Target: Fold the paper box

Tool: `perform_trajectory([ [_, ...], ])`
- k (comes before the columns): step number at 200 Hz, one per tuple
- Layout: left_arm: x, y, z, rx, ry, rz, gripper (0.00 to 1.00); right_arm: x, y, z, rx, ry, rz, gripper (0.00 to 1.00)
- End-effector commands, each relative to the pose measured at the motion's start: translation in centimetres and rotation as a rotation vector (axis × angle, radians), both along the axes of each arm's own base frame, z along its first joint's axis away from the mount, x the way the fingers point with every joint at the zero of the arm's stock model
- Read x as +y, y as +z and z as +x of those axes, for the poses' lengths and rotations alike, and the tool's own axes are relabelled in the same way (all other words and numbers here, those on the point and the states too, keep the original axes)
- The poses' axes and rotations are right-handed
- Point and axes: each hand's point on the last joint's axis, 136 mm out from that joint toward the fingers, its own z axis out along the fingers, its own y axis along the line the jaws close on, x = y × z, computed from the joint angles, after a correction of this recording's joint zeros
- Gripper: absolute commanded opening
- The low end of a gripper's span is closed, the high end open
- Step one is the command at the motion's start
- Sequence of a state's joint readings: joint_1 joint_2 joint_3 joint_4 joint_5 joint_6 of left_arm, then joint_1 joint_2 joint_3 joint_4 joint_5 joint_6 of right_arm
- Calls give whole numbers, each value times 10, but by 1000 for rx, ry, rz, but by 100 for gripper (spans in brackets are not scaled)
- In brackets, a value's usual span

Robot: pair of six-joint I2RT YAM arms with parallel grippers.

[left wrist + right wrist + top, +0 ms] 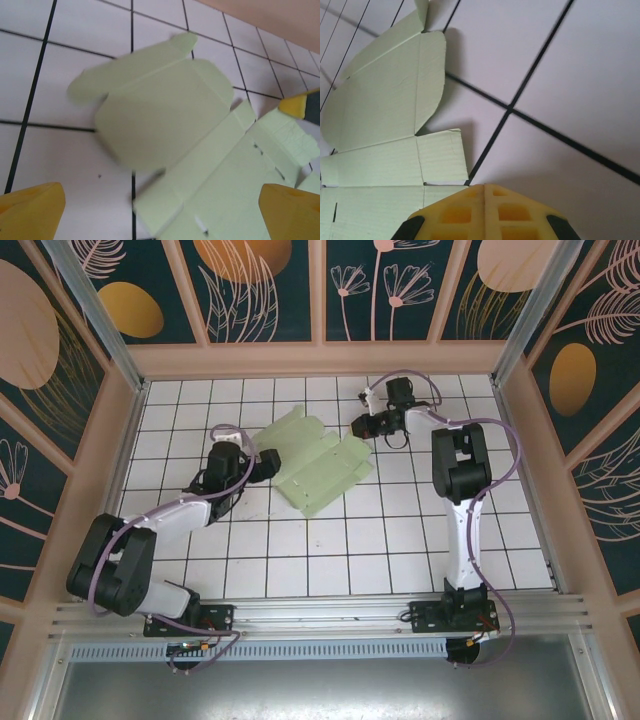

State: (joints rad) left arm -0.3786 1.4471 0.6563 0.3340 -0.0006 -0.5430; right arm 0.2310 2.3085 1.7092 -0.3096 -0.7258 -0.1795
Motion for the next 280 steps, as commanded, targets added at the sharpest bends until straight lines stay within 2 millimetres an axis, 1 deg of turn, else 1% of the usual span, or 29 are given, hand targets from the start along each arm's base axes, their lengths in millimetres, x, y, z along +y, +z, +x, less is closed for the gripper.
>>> perform_trajectory([
  [1, -11, 13, 15, -33, -56, 22, 99, 10, 16, -23, -60, 211, 9, 0],
  [25, -31, 13, 24, -10, -142, -2, 99, 17, 6, -40, -39, 363, -44, 0],
  [36, -38, 9, 26, 10, -172, -13, 99, 17, 4, -38, -43, 383, -77, 0],
  [44, -41, 5, 27, 23, -184, -17, 99, 16, 6, -30, -55, 368, -94, 1],
  [58, -43, 1, 28, 39, -192, -19, 99, 13, 19, -11, -97, 310, -97, 21],
  [62, -44, -1, 28, 45, -193, -18, 99, 11, 25, -7, -107, 292, -89, 31],
  [68, -45, -3, 28, 53, -197, -21, 99, 9, 35, -1, -124, 258, -75, 51],
  [73, -46, -3, 29, 53, -202, -24, 99, 8, 44, 4, -139, 227, -62, 60],
  [85, -50, -5, 28, 61, -218, -35, 99, -1, 64, 16, -171, 114, -44, 74],
  [90, -51, -6, 29, 64, -224, -37, 99, -7, 73, 21, -188, 56, -42, 77],
  [93, -52, -7, 30, 66, -227, -36, 99, -10, 77, 23, -197, 20, -41, 81],
  [105, -55, -12, 32, 80, -244, -31, 97, -26, 92, 26, -212, -125, -30, 87],
  [110, -57, -15, 33, 89, -253, -25, 96, -34, 97, 26, -212, -178, -17, 88],
  [114, -58, -12, 36, 85, -257, -22, 95, -39, 100, 23, -201, -221, -3, 88],
  [117, -58, -23, 36, 111, -262, -13, 94, -44, 100, 21, -186, -256, 8, 88],
  [126, -62, -31, 39, 130, -280, -1, 89, -55, 103, 11, -157, -336, 43, 88],
  [129, -63, -37, 38, 147, -287, 1, 87, -57, 103, 6, -147, -355, 54, 88],
  [131, -66, -31, 43, 135, -294, -3, 86, -58, 103, 3, -145, -366, 61, 88],
  [139, -72, -33, 46, 148, -322, -12, 77, -63, 104, -11, -139, -405, 93, 88],
  [166, -92, -55, 45, 242, -408, -67, 55, -68, 100, -61, -67, -473, 186, 87],
  [183, -90, -70, 45, 282, -390, -64, 47, -76, 93, -87, -16, -537, 217, 87],
  [207, -78, -94, 45, 345, -311, -33, 38, -84, 81, -120, 84, -644, 285, 86],
  [223, -70, -108, 40, 394, -246, -37, 37, -86, 75, -136, 155, -698, 338, 85],
  [235, -63, -120, 33, 436, -198, -42, 36, -85, 71, -146, 210, -729, 374, 84],
  [250, -58, -134, 21, 493, -152, -68, 34, -75, 68, -156, 246, -735, 411, 80],
  [261, -55, -139, 12, 518, -127, -97, 33, -66, 66, -161, 264, -716, 429, 76],
  [265, -56, -137, 13, 512, -118, -109, 33, -61, 66, -163, 268, -707, 432, 75],
  [271, -50, -145, 2, 537, -95, -111, 32, -57, 65, -164, 273, -700, 434, 72],
  [280, -46, -145, -4, 537, -65, -130, 30, -48, 65, -165, 274, -681, 440, 68],
])
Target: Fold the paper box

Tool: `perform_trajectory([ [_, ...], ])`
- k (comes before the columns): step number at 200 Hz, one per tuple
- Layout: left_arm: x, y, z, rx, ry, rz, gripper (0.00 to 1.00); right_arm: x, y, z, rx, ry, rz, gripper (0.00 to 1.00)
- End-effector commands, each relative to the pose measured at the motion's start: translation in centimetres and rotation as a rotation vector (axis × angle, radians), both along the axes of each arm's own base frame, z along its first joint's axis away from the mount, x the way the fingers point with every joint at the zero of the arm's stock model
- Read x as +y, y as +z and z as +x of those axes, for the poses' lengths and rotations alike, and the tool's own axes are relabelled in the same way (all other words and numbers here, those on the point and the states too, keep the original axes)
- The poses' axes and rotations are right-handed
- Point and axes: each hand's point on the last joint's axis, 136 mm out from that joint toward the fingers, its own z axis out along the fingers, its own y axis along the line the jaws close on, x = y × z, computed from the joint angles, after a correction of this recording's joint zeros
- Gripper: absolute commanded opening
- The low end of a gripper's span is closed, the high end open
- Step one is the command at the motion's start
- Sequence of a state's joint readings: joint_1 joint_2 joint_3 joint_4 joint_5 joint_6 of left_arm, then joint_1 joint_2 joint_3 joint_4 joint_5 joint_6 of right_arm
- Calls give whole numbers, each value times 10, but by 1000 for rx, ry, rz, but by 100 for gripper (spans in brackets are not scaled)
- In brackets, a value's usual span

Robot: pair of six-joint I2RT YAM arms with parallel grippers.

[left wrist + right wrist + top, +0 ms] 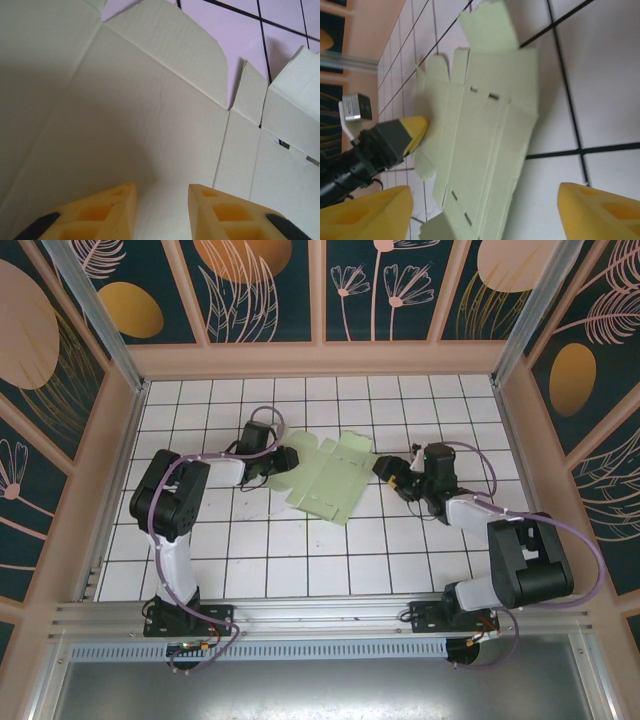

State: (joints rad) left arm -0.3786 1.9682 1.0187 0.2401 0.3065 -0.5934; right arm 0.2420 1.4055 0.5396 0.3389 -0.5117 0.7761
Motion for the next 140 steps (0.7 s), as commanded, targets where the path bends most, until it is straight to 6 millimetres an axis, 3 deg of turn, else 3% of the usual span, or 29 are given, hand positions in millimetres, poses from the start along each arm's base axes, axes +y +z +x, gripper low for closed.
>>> perform_trajectory([
  [1, 27, -51, -48, 220, 132, 31, 30, 19, 18, 5, -38, -19, 91, 67],
  [39, 38, -49, -61, 230, 232, -22, 31, 31, 1, 4, 20, -47, 133, 56],
  [140, 38, -55, -71, 257, 298, -114, 32, 44, -34, -14, 101, -37, 101, 51],
])
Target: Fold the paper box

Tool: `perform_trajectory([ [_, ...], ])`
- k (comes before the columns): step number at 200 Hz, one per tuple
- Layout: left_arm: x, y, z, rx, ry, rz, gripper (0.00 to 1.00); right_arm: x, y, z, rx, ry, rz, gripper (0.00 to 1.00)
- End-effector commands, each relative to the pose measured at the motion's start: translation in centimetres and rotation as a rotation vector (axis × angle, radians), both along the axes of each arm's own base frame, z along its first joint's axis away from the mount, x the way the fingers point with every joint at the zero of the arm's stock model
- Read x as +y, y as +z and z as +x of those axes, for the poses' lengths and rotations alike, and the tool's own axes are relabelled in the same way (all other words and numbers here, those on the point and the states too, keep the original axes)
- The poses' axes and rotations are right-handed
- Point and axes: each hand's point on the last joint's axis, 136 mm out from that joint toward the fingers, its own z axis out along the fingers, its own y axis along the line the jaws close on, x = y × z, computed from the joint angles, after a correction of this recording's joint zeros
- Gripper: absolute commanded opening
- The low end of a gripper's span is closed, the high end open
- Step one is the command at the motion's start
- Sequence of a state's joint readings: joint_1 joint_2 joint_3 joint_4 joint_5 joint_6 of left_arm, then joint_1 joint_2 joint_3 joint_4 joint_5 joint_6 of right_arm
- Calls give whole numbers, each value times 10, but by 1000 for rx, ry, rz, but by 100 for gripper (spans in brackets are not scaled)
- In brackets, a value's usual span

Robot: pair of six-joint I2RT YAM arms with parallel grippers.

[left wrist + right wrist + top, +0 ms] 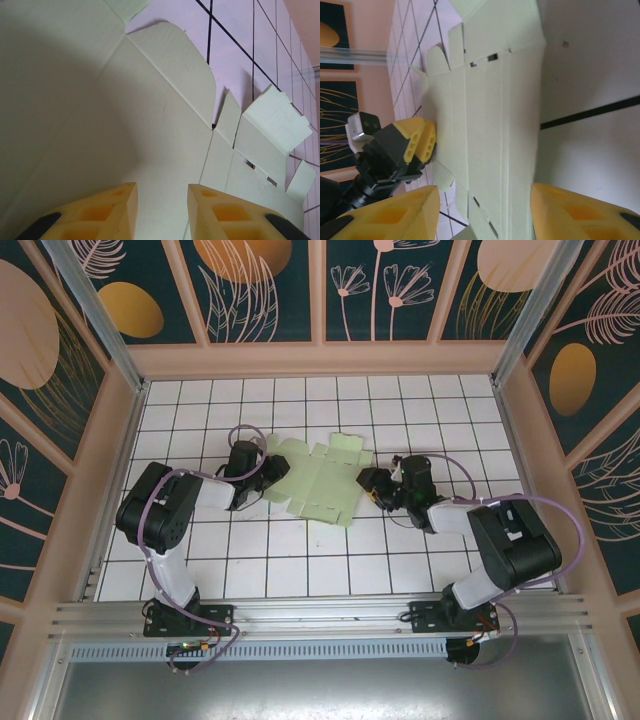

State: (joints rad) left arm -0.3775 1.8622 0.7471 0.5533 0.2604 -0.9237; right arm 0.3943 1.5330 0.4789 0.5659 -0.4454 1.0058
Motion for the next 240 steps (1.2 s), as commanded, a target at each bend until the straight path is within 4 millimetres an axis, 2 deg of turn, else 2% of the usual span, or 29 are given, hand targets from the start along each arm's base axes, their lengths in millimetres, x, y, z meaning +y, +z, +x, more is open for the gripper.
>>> perform_trajectory([
  [1, 18, -60, -45, 245, 27, 69, 32, 0, -6, 1, -2, -20, -5, 51],
  [34, 17, -60, -45, 244, 24, 64, 32, -4, -12, -2, 4, -36, -25, 51],
  [104, 17, -61, -45, 243, 21, 59, 34, 6, -19, 1, 20, 3, -22, 30],
  [112, 17, -60, -45, 242, 21, 61, 34, 7, -20, 1, 19, 9, -24, 25],
  [125, 17, -59, -45, 237, 21, 62, 35, 6, -21, 1, 16, 19, -46, 10],
  [136, 18, -56, -45, 231, 23, 62, 36, 4, -23, 1, 11, 36, -81, 4],
  [143, 18, -53, -43, 220, 25, 62, 40, 2, -24, 3, 4, 43, -107, 0],
  [162, 20, -37, -40, 177, 27, 70, 57, -14, -29, 7, -2, 63, -197, 0],
  [182, 31, -9, -34, 110, 52, 135, 73, -35, -35, 12, 20, 126, -292, 0],
  [186, 34, -9, -34, 109, 53, 155, 78, -37, -35, 12, 23, 146, -305, 0],
  [189, 34, 3, -31, 80, 54, 159, 80, -39, -35, 13, 27, 158, -314, 0],
  [192, 36, 6, -31, 74, 52, 171, 83, -41, -35, 13, 32, 175, -326, 0],
  [199, 36, 18, -28, 45, 38, 190, 86, -45, -36, 13, 45, 214, -357, 0],
  [207, 33, 23, -27, 37, -1, 213, 93, -49, -36, 14, 51, 267, -403, 0],
  [219, 29, 25, -26, 43, -54, 247, 99, -54, -38, 14, 69, 349, -488, 0],
  [240, 16, 22, -29, 55, -130, 214, 99, -76, -38, 24, 101, 400, -661, 0],
])
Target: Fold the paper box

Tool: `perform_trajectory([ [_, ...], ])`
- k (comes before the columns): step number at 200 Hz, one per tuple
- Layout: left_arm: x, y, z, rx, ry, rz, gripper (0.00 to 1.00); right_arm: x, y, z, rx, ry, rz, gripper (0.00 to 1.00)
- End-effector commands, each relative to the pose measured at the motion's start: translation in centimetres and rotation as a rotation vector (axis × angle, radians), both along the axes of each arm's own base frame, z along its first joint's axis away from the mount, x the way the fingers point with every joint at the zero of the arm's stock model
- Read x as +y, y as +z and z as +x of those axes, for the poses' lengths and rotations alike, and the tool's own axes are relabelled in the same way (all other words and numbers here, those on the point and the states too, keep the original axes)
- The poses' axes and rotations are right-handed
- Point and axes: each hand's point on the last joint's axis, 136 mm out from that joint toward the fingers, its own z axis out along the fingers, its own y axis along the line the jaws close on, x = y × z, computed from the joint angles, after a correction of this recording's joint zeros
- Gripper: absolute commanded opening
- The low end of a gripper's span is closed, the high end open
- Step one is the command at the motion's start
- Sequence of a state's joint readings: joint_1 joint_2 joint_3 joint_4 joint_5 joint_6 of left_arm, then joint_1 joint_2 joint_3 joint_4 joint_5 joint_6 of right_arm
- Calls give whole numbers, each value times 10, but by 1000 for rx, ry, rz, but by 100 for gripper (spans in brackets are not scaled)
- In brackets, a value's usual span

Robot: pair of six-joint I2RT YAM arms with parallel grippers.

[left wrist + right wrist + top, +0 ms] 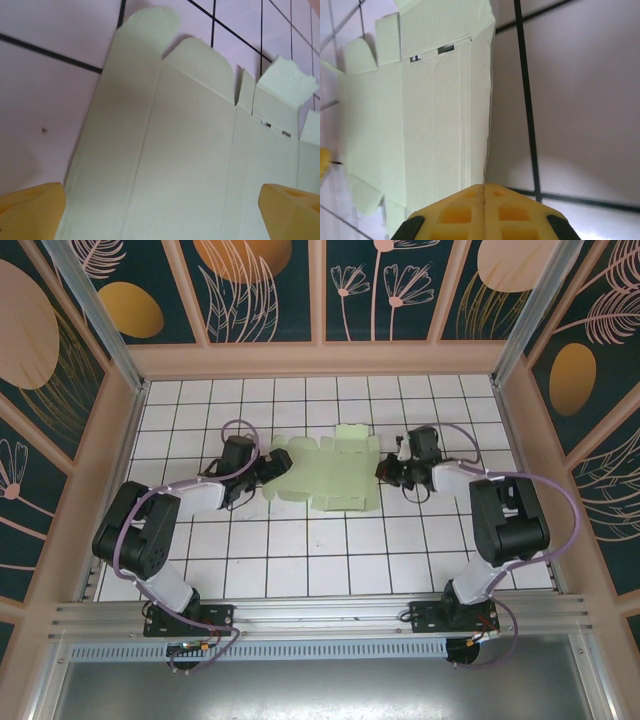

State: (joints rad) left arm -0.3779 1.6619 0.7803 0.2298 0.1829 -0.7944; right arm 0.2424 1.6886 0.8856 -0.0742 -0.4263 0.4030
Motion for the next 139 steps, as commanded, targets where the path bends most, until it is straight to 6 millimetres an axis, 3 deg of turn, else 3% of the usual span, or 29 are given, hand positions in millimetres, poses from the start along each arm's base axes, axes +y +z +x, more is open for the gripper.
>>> perform_trajectory([
  [1, -5, -12, -13, 61, -107, 53, 99, -29, -20, -24, 116, 158, -260, 0],
  [36, -31, -5, -16, 57, -208, 28, 96, -54, -12, 3, 137, 185, -490, 0],
  [43, -36, -13, -18, 80, -228, 33, 95, -55, -9, 9, 134, 189, -530, 0],
  [86, -76, -9, -20, 91, -295, -37, 81, -53, 1, 32, 108, 183, -768, 0],
  [107, -86, -22, -19, 126, -289, -85, 74, -50, 8, 38, 82, 169, -871, 0],
  [139, -85, -49, -19, 187, -263, -75, 65, -34, 5, 41, 62, 174, -992, 0],
])
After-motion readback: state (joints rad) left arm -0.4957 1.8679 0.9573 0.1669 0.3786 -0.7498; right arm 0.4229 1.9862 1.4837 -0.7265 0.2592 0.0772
